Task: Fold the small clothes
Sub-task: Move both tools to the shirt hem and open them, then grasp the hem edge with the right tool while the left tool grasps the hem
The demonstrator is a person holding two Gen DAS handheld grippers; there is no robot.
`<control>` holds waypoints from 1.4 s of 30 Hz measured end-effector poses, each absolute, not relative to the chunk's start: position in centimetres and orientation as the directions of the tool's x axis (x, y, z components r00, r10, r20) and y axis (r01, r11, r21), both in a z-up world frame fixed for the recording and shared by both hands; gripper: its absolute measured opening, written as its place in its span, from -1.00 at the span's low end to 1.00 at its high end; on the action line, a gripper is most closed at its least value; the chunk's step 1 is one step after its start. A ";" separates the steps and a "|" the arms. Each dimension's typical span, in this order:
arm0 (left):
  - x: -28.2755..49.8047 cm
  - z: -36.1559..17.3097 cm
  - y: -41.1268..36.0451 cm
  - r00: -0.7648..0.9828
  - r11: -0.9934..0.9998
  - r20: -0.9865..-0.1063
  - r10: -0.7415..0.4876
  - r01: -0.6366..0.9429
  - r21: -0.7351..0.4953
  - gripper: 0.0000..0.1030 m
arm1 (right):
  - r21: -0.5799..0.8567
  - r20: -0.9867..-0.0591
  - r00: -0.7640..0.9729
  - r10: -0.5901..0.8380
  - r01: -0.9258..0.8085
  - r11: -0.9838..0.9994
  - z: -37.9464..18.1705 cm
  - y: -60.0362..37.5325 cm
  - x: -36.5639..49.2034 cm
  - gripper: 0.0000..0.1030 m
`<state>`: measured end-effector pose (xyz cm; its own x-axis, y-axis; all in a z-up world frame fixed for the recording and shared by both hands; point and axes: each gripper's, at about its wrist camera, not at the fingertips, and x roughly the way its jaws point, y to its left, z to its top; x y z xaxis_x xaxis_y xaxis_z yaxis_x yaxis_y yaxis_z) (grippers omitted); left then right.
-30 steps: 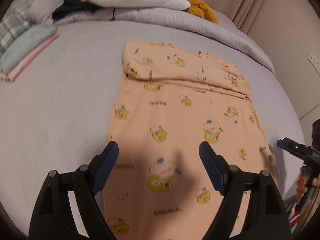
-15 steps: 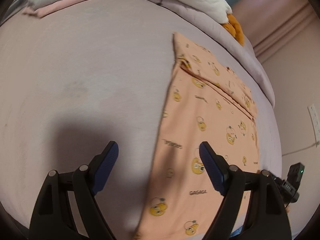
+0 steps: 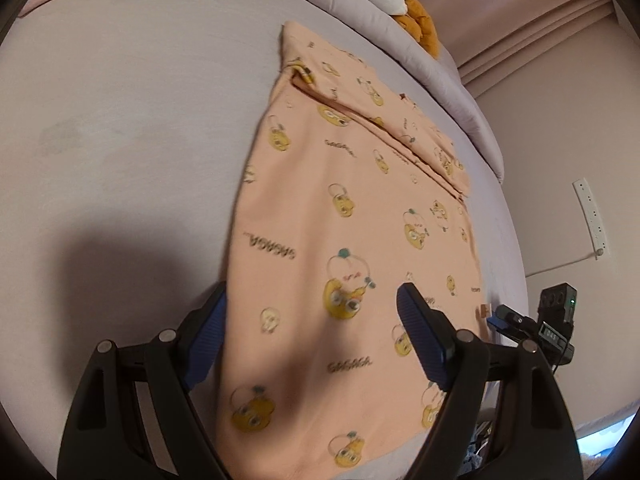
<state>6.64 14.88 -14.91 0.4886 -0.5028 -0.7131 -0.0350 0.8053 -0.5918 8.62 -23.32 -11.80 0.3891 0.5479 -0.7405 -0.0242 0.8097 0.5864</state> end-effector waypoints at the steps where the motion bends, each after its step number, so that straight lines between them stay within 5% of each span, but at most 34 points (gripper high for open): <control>1: 7.0 -14.9 14.7 0.493 0.802 -0.709 -0.504 -0.036 -0.596 0.57 | 0.601 -0.731 0.391 0.559 -0.019 0.799 -12.0 -23.5 9.0 0.23; 10: 10.0 -15.4 14.4 0.494 0.790 -0.696 -0.521 -0.029 -0.612 0.30 | 0.705 -0.649 0.409 0.642 0.006 0.709 -13.0 -23.7 12.1 0.23; 13: 10.0 -15.7 15.0 0.491 0.770 -0.682 -0.543 -0.034 -0.637 -0.02 | 0.723 -0.630 0.414 0.657 0.004 0.691 -13.1 -23.9 12.3 0.22; 17: 8.9 -16.3 15.3 0.476 0.758 -0.672 -0.568 -0.015 -0.652 -0.33 | 0.702 -0.647 0.418 0.638 -0.002 0.712 -13.0 -23.8 11.2 -0.08; 23: 6.5 -16.3 15.4 0.463 0.750 -0.662 -0.590 0.012 -0.661 -0.33 | 0.717 -0.640 0.386 0.664 -0.009 0.697 -13.4 -24.0 9.6 -0.27; 38: 2.9 -16.5 15.2 0.431 0.721 -0.641 -0.635 0.032 -0.692 -0.33 | 0.765 -0.608 0.283 0.742 -0.041 0.643 -13.6 -22.1 6.3 -0.27; 42: 3.1 -16.8 15.1 0.452 0.731 -0.650 -0.611 0.008 -0.682 -0.61 | 0.770 -0.605 0.283 0.744 -0.033 0.638 -13.7 -22.1 6.3 -0.27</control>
